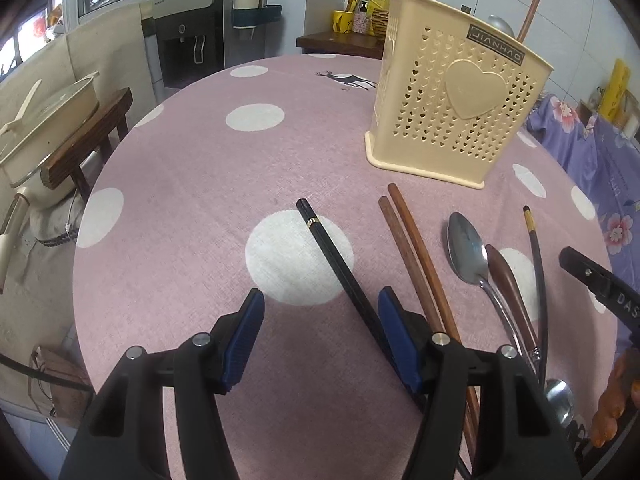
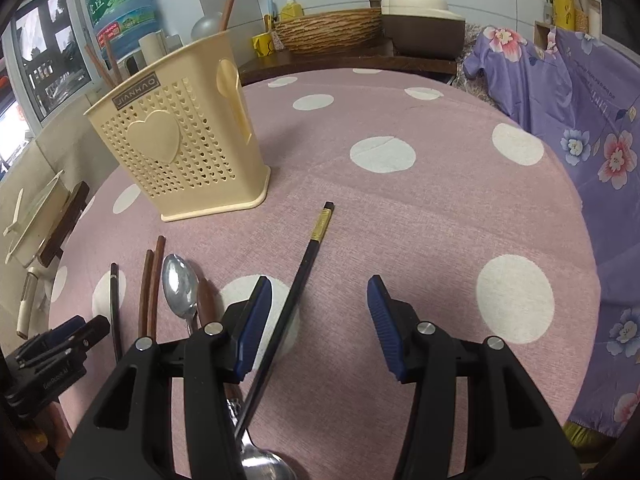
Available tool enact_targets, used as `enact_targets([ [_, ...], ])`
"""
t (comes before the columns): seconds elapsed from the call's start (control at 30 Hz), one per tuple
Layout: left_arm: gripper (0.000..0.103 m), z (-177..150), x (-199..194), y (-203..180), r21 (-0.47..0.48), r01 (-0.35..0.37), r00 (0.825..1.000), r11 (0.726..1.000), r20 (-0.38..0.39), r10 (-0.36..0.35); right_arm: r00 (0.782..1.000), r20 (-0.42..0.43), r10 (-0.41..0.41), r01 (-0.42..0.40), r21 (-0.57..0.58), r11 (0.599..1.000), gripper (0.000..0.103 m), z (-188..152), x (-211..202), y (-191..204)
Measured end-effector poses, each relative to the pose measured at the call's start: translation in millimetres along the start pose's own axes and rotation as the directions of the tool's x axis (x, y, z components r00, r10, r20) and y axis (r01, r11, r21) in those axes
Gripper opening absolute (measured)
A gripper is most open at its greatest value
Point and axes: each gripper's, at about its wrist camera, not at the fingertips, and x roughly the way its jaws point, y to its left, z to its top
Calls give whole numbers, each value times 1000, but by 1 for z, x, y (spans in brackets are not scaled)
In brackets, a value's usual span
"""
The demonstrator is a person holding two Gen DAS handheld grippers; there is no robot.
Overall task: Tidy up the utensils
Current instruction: 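Move both tools to the black gold-banded chopsticks and close each on one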
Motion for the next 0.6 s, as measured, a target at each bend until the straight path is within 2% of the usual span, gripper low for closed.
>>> enact_targets([
  [0.13,60,1,6,1,-24,14,1000,1000,-6,-14,998,-60,-22,22,4,1000,37,12,24,7],
  [0.27,60,3,8,1,-22,4,1000,1000,-4,-4,993,-85,-82,82,0,997,32,19,40,9],
  [0.37,60,4,10,3,-30,0,1000,1000,-5,0,989,-87,-118,116,-35,993,29,21,44,16],
  [0.43,60,5,11,0,-21,-12,1000,1000,-8,12,985,-89,-147,141,-73,987,23,22,47,21],
  [0.6,57,15,20,-6,34,-46,999,998,-20,46,984,-108,-141,131,-98,987,13,33,56,23],
])
